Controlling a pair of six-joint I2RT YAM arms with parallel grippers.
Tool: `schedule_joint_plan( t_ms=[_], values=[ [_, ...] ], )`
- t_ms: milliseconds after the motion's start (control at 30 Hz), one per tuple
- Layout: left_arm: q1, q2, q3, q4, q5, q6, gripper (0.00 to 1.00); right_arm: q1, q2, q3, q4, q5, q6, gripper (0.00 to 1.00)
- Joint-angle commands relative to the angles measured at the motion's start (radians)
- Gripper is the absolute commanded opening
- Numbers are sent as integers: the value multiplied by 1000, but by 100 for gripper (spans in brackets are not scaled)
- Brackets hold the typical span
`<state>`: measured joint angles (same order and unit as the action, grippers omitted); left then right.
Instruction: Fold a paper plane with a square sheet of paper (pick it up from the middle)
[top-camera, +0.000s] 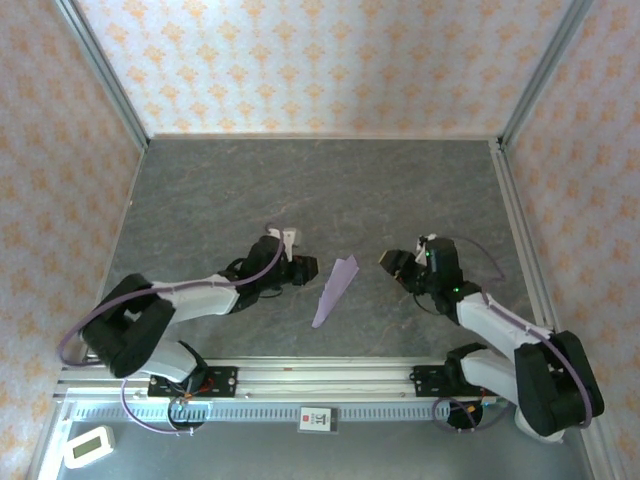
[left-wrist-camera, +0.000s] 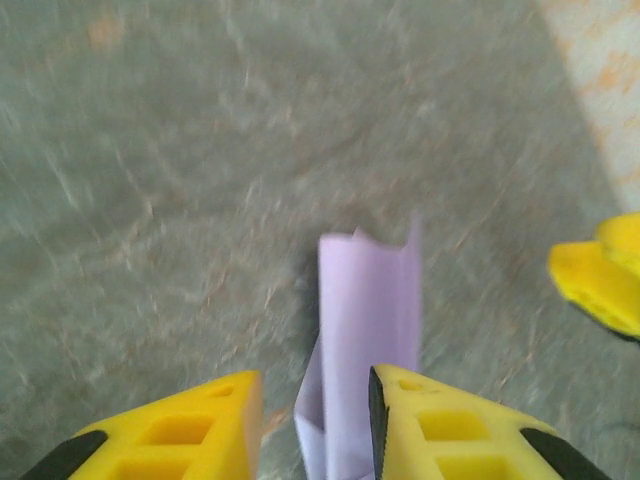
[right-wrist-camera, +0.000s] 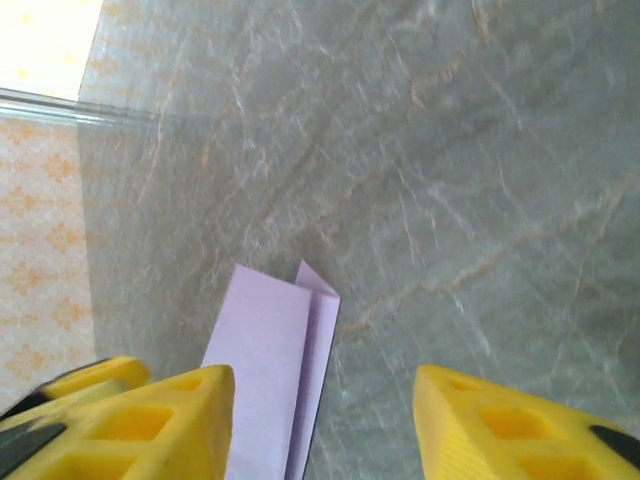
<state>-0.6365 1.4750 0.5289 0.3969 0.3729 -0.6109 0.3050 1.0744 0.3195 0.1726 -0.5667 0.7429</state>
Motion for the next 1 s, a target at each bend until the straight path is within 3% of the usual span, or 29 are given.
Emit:
schedule_joint_plan(
  t_ms=[0, 133, 233, 633, 967],
  values=[
    [-3, 77, 20, 10, 93, -20, 32, 20, -9, -40, 51, 35, 45, 35],
    [-5, 135, 39, 38, 102, -20, 31, 46, 24, -56, 78, 30, 46, 10],
    [-15, 165, 63, 40, 107, -16, 31, 73, 48, -59, 105, 31, 53, 1],
    [-118, 257, 173, -22, 58, 11, 28, 212, 283, -9, 274, 45, 89, 0],
    [-202, 204, 183, -65, -20, 18, 25, 223, 376, -36, 357, 39, 98, 0]
  ],
)
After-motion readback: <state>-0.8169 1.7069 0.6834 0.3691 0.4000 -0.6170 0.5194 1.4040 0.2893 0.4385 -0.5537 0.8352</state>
